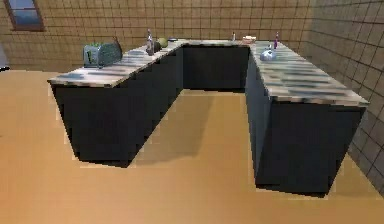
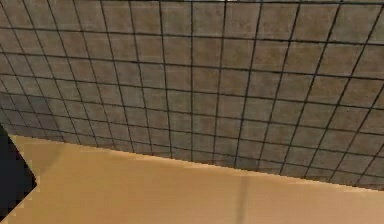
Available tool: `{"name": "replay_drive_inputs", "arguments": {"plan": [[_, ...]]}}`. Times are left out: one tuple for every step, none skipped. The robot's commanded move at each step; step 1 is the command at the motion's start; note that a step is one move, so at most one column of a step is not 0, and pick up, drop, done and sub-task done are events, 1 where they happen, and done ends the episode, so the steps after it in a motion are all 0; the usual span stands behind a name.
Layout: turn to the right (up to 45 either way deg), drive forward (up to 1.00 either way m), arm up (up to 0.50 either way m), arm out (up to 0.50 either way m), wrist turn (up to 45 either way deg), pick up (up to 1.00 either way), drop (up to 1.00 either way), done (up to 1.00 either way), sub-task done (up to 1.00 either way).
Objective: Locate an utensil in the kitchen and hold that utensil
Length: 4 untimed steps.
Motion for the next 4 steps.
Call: {"name": "replay_drive_inputs", "arguments": {"plan": [[0.0, 1.0, 0.0, 0.0, 0.0, 0.0, 0.0, 0.0, 0.0], [9.0, 0.0, 0.0, 0.0, 0.0, 0.0, 0.0, 0.0, 0.0], [3.0, 0.0, 0.0, 0.0, 0.0, 0.0, 0.0, 0.0, 0.0], [0.0, 0.15, 0.0, 0.0, 0.0, 0.0, 0.0, 0.0, 0.0]]}}
